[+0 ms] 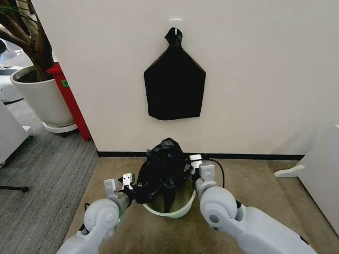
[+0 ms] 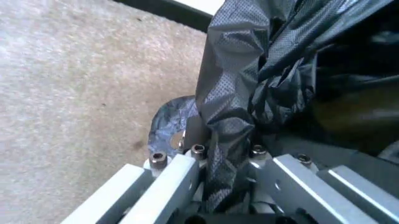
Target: Place the garbage bag over the trash bin.
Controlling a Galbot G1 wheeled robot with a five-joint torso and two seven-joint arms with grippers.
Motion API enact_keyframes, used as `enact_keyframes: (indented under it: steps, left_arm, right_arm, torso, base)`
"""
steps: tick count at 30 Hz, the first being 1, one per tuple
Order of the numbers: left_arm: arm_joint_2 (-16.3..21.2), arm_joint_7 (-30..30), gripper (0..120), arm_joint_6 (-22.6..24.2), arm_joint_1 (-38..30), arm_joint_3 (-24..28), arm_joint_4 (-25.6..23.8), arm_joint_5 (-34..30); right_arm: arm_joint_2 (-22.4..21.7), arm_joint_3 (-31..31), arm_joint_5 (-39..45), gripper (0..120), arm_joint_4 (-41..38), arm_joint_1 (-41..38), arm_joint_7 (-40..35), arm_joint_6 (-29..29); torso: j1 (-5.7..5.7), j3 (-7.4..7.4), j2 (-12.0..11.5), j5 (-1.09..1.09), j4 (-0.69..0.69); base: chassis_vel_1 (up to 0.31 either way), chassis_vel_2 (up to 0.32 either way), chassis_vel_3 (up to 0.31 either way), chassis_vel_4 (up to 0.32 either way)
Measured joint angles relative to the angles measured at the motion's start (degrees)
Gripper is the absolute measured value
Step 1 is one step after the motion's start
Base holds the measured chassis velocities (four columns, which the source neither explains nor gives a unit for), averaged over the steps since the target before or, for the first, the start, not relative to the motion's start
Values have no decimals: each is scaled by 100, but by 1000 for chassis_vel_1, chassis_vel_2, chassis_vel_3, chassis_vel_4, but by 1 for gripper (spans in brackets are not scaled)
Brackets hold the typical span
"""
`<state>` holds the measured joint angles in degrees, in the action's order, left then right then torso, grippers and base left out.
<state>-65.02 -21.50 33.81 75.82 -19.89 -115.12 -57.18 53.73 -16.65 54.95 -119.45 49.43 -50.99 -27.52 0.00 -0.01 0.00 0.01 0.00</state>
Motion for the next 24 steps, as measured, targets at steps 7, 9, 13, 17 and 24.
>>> enact_keyframes:
  steps: [7, 9, 13, 17, 24]
  left_arm:
    - [-18, 41, 1, -50, 156, -310, -88, -22]
    - [-22, 41, 1, -54, 155, -342, -96, -32]
    - [-66, 30, 1, -57, 108, -436, -117, -114]
    - [-174, -28, 1, -57, 47, -530, -131, -264]
    - [-462, -239, 1, -52, -68, -653, -155, -705]
  right_arm:
    - [-107, 107, -39, 0, -41, 182, 64, 14]
    - [-117, 107, -45, 0, -44, 203, 68, 15]
    - [-141, 86, -105, 0, -50, 310, 89, 18]
    - [-155, -22, -267, 0, -43, 472, 142, 24]
    - [-186, -247, -474, 0, 5, 589, 194, 44]
  torso:
    - [0, 0, 0, 0, 0]
    - [0, 0, 0, -1, 0]
    - [0, 0, 0, -1, 0]
    - [0, 0, 0, -1, 0]
    - [0, 0, 0, 0, 0]
  base:
    - [0, 0, 0, 0]
    - [0, 0, 0, 0]
    - [0, 0, 0, 0]
    - [0, 0, 0, 0]
    - [0, 0, 0, 0]
